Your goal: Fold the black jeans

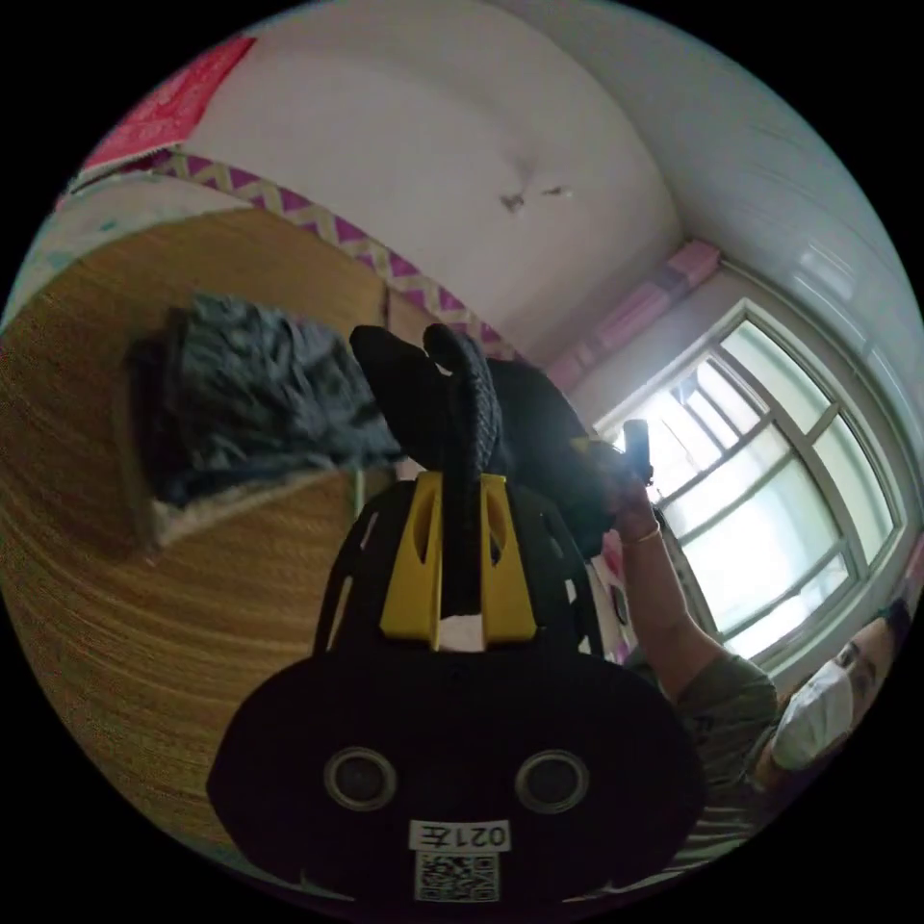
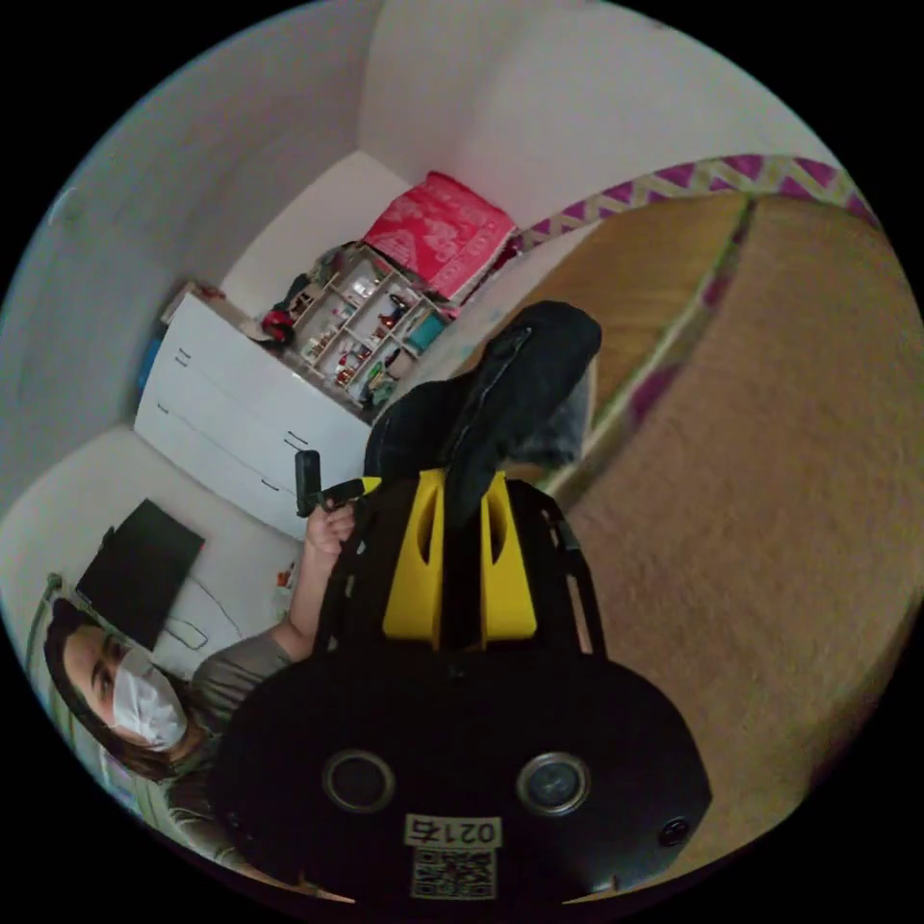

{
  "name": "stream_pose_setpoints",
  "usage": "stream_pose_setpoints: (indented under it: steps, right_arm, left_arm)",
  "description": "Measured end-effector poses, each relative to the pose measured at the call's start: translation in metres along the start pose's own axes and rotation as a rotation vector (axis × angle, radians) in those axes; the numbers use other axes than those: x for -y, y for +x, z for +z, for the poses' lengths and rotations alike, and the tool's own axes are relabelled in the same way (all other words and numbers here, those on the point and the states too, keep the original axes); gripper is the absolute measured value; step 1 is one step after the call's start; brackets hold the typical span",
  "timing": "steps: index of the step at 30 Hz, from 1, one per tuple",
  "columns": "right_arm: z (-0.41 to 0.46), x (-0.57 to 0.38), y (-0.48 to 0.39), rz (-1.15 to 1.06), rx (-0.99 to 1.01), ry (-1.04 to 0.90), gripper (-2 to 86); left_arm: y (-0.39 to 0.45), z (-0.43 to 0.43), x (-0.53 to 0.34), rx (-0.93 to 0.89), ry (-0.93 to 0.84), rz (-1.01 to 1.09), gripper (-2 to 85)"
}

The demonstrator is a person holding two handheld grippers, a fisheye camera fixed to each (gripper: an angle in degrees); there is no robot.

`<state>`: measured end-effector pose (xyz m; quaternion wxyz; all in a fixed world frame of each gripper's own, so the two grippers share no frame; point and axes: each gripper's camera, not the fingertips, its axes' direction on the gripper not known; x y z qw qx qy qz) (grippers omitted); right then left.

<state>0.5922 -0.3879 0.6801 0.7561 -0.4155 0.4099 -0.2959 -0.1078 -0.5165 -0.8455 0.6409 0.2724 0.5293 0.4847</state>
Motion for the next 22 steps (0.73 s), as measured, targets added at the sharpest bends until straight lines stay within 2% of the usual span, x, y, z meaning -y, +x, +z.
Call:
stream_pose_setpoints:
  steps: [4, 6, 8, 10, 12, 13, 16, 22]
  right_arm:
    - [0.065, 0.098, -0.02, -0.084, -0.008, 0.004, 7.3]
    - [0.112, 0.137, -0.013, -0.012, -0.113, 0.028, 9.6]
    - [0.146, 0.147, -0.006, 0.025, -0.245, -0.02, 10.4]
    - [0.165, 0.14, -0.004, 0.005, -0.289, -0.045, 9.8]
    - [0.172, 0.117, -0.003, -0.017, -0.308, -0.055, 9.5]
    - [0.172, 0.11, -0.004, -0.028, -0.314, -0.063, 9.4]
    - [0.155, 0.065, -0.015, -0.103, -0.385, -0.109, 8.7]
    - [0.082, -0.073, -0.06, -0.236, -0.597, -0.081, 8.7]
  left_arm:
    - [-0.032, -0.032, 0.053, 0.113, 0.101, -0.052, 6.3]
    - [-0.071, -0.027, 0.067, 0.208, 0.124, -0.16, 7.5]
    - [-0.106, -0.014, 0.065, 0.286, 0.069, -0.272, 8.0]
    - [-0.128, -0.01, 0.052, 0.325, 0.049, -0.334, 8.2]
    - [-0.128, -0.023, 0.031, 0.161, 0.191, -0.279, 7.4]
    - [-0.126, -0.027, 0.026, 0.149, 0.216, -0.276, 6.8]
    - [-0.084, -0.041, -0.001, 0.239, 0.295, -0.137, 5.1]
    - [0.038, -0.009, -0.085, 0.517, 0.204, 0.242, 5.0]
